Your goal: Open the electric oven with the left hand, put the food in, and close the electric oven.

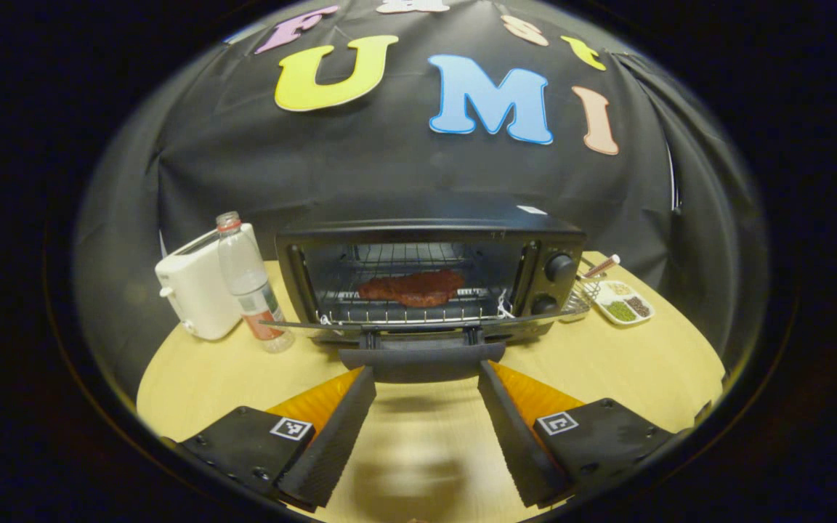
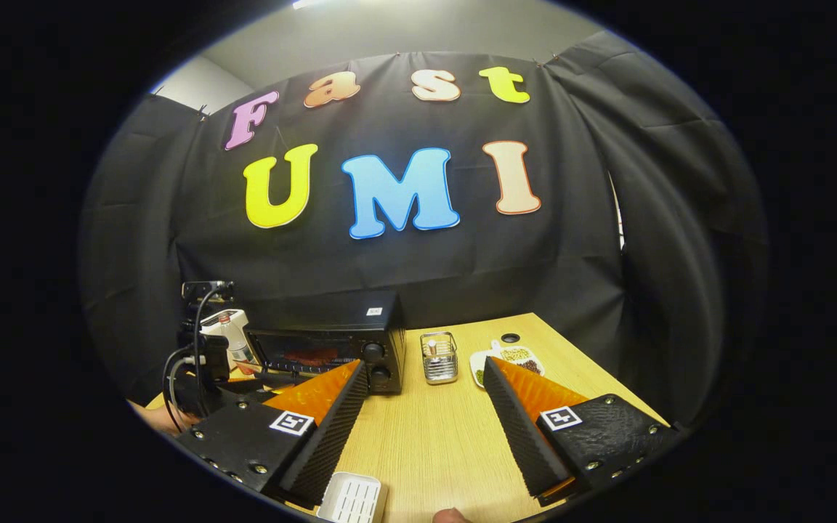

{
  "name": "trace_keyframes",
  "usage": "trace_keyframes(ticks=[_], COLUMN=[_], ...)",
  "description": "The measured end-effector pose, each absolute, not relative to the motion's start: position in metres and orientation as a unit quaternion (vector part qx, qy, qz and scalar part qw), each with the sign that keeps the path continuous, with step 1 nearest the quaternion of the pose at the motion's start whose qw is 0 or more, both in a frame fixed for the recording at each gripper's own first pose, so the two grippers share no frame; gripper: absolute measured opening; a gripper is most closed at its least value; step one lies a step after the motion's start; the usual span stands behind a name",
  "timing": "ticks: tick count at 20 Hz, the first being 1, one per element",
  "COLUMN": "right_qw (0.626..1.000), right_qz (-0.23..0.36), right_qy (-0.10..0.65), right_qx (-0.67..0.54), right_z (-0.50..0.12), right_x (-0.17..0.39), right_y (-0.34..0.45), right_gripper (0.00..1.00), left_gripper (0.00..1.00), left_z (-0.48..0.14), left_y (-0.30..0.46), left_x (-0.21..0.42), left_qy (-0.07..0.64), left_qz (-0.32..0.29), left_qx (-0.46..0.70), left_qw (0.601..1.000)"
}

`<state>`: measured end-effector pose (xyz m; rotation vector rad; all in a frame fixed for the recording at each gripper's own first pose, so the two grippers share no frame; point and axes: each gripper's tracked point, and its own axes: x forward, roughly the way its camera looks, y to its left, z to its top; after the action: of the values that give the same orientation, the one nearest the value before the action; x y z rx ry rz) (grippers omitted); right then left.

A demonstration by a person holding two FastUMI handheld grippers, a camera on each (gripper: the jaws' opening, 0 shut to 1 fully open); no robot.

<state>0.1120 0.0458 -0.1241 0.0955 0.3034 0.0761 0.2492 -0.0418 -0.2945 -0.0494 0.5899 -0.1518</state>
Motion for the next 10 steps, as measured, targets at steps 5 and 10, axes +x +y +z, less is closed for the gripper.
trace_keyframes(ticks=[5,10], right_qw=[0.987,0.988], right_qz=[0.027,0.014], right_qy=[0.151,0.143], right_qx=[0.046,0.051], right_z=[-0.125,-0.127], right_x=[0.11,0.112], right_y=[0.047,0.048], right_gripper=[0.98,0.98], left_gripper=[0.97,1.0], left_z=[-0.28,-0.246], left_y=[-0.031,-0.021], left_x=[0.279,0.297], left_qy=[0.262,0.211], left_qz=[-0.067,-0.07], left_qx=[-0.024,-0.031], left_qw=[0.962,0.975])
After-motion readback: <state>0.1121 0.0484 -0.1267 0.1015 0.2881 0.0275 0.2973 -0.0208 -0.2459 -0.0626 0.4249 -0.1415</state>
